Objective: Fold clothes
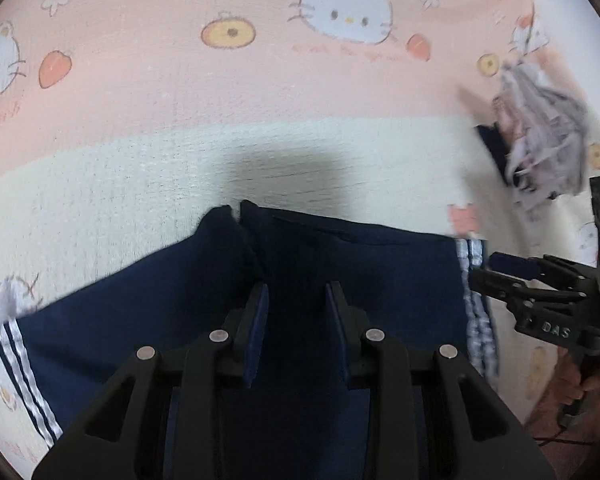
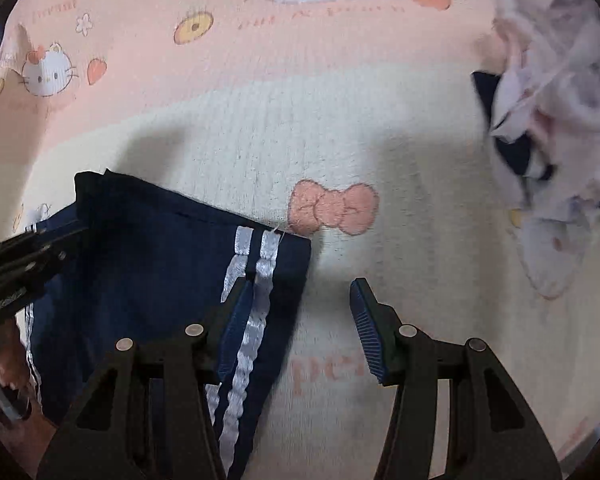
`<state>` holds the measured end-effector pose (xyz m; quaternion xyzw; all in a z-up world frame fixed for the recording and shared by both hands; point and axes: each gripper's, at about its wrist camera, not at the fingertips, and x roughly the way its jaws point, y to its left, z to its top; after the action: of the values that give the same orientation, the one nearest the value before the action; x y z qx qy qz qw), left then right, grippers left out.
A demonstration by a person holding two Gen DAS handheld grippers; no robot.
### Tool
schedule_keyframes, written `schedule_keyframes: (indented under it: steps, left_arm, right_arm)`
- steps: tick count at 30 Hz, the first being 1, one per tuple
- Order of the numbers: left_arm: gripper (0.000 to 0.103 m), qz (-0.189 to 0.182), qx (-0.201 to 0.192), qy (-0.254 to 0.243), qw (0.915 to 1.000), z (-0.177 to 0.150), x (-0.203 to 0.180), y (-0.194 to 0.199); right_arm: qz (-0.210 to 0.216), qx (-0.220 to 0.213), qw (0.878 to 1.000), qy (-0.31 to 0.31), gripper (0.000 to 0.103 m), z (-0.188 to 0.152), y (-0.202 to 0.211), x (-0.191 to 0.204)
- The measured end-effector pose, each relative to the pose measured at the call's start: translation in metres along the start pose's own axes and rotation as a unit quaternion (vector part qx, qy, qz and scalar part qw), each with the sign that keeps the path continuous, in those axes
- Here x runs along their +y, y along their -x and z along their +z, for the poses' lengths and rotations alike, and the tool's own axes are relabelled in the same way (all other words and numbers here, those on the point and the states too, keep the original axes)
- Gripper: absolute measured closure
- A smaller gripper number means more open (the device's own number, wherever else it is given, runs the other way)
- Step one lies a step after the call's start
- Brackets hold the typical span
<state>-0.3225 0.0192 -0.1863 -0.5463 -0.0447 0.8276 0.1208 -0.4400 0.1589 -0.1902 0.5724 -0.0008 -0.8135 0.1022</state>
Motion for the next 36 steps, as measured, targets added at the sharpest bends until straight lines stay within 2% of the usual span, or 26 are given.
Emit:
schedule_keyframes:
  steps: [1,3,4,5,6,7,9,12,13,14,15,25,26,27,30,32,36]
  left_arm:
    - [0.072,-0.006,0.0,0.005,1.0,0.001,0.004,-0.001]
    - [0.072,0.009,-0.004,0.002,1.0,0.004,0.007,0.002]
    - [0.072,0.039,-0.006,-0.003,0.9992,0.006,0.008,0.004]
    - [0.072,0.078,-0.008,-0.007,0.9969,0.008,0.009,0.005]
    - [0.072,0.09,-0.011,-0.001,0.9959,0.01,0.011,0.007]
    - [0.072,0.075,-0.014,0.007,0.9971,0.011,0.014,0.01]
    - [0.072,0.043,-0.019,0.012,0.9988,0.014,0.015,0.015]
    - [0.072,0.038,-0.025,-0.016,0.9988,0.017,0.005,0.015]
    - [0.071,0.031,-0.025,-0.024,0.9989,0.018,0.002,0.014]
    - [0.068,0.026,-0.026,-0.028,0.9989,0.019,0.0,0.013]
    - [0.064,0.023,-0.026,-0.032,0.9989,0.02,0.0,0.012]
    - [0.063,0.046,-0.018,-0.07,0.9963,0.017,-0.007,-0.005]
    - [0.067,0.052,-0.02,-0.072,0.9958,0.016,-0.008,-0.006]
    - [0.076,0.06,-0.022,-0.075,0.9952,0.015,-0.008,-0.006]
    - [0.091,0.068,-0.029,-0.064,0.9952,0.015,-0.004,-0.003]
    - [0.093,0.063,-0.034,-0.05,0.9962,0.017,0.0,0.002]
    - [0.095,0.06,-0.049,-0.037,0.9963,0.021,0.005,0.013]
  right_arm:
    - [-0.004,-0.002,1.0,0.004,0.049,0.0,-0.002,0.001]
    - [-0.012,-0.005,1.0,0.011,0.055,0.001,-0.005,0.002]
    - [-0.016,-0.007,1.0,0.014,0.068,0.001,-0.006,0.003]
    - [-0.02,-0.008,1.0,0.018,0.074,0.001,-0.008,0.004]
    - [-0.024,-0.01,0.999,0.021,0.076,0.001,-0.01,0.004]
    - [-0.027,-0.008,0.999,0.016,0.08,0.0,-0.009,0.003]
    - [-0.031,-0.006,0.999,0.01,0.079,-0.002,-0.004,0.0]
    - [-0.013,-0.009,1.0,-0.015,0.072,-0.002,-0.005,-0.005]
    - [-0.006,-0.01,1.0,-0.026,0.067,-0.002,-0.004,-0.008]
    - [-0.001,-0.011,0.999,-0.032,0.063,-0.001,-0.005,-0.01]
    - [0.003,-0.012,0.999,-0.039,0.062,0.0,-0.005,-0.012]
    - [0.038,0.001,0.999,-0.021,0.062,0.005,-0.014,0.001]
    - [0.04,0.001,0.999,-0.016,0.062,0.004,-0.015,0.005]
    - [0.043,0.0,0.999,-0.012,0.062,0.004,-0.016,0.009]
    - [0.041,-0.002,0.999,0.007,0.079,0.015,-0.033,0.015]
    - [0.042,-0.009,0.999,0.008,0.094,0.015,-0.03,0.016]
    - [0.038,-0.028,0.999,0.008,0.095,0.012,-0.019,0.014]
